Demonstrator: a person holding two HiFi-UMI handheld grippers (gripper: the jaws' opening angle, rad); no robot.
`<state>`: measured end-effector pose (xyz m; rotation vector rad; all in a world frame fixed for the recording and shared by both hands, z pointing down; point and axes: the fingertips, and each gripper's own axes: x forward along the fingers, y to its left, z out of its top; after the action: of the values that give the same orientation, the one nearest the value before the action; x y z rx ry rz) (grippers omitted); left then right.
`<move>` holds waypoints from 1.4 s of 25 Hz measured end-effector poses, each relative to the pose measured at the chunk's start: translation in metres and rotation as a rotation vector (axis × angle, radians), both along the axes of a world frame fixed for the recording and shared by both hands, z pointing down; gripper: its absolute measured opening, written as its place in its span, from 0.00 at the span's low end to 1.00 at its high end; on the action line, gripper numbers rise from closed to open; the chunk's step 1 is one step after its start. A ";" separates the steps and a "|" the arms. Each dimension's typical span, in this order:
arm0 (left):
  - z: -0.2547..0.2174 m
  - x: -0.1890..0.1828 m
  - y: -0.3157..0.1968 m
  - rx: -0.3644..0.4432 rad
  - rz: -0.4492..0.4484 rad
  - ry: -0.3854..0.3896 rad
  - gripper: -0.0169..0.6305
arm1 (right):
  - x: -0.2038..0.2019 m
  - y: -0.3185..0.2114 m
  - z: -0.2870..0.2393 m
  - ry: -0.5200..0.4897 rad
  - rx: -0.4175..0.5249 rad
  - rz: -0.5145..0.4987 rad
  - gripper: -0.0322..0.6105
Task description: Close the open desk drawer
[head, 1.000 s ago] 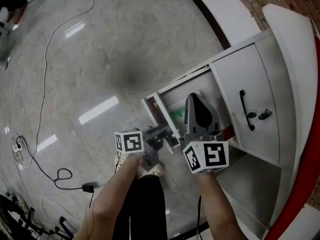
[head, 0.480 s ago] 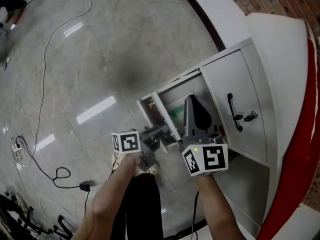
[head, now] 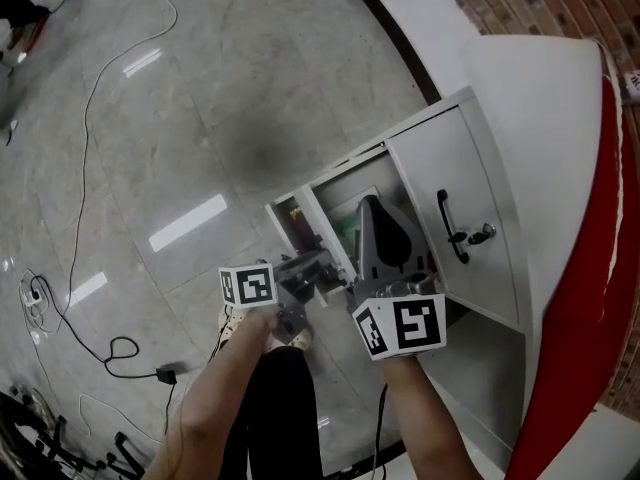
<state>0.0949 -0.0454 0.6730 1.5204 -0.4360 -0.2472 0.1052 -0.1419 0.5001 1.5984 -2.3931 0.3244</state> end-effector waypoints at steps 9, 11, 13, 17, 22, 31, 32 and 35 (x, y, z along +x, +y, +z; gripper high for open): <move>0.000 -0.001 -0.001 -0.011 -0.052 -0.011 0.06 | 0.004 0.016 0.002 -0.041 -0.008 0.063 0.07; 0.000 -0.002 -0.001 -0.016 -0.057 -0.016 0.06 | 0.009 0.020 0.003 -0.056 -0.015 0.099 0.07; -0.001 -0.002 -0.002 -0.023 -0.071 -0.016 0.06 | 0.013 0.026 0.004 -0.056 -0.021 0.127 0.07; -0.001 0.003 -0.010 -0.017 -0.068 -0.014 0.06 | 0.025 0.036 0.007 -0.059 -0.038 0.191 0.07; -0.001 0.007 -0.015 -0.017 -0.059 -0.007 0.06 | 0.040 0.046 0.010 -0.049 -0.051 0.249 0.07; 0.000 0.039 -0.033 -0.015 -0.017 -0.014 0.06 | 0.056 0.050 0.011 -0.045 -0.064 0.326 0.07; 0.000 0.045 -0.036 -0.016 -0.009 -0.014 0.06 | 0.058 0.050 0.011 -0.043 -0.066 0.331 0.07; 0.000 0.057 -0.044 -0.013 0.009 -0.015 0.06 | 0.065 0.051 0.013 -0.039 -0.069 0.348 0.07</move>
<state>0.1521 -0.0893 0.6731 1.5125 -0.4418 -0.2251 0.1702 -0.0908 0.5127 1.9892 -2.0964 0.5001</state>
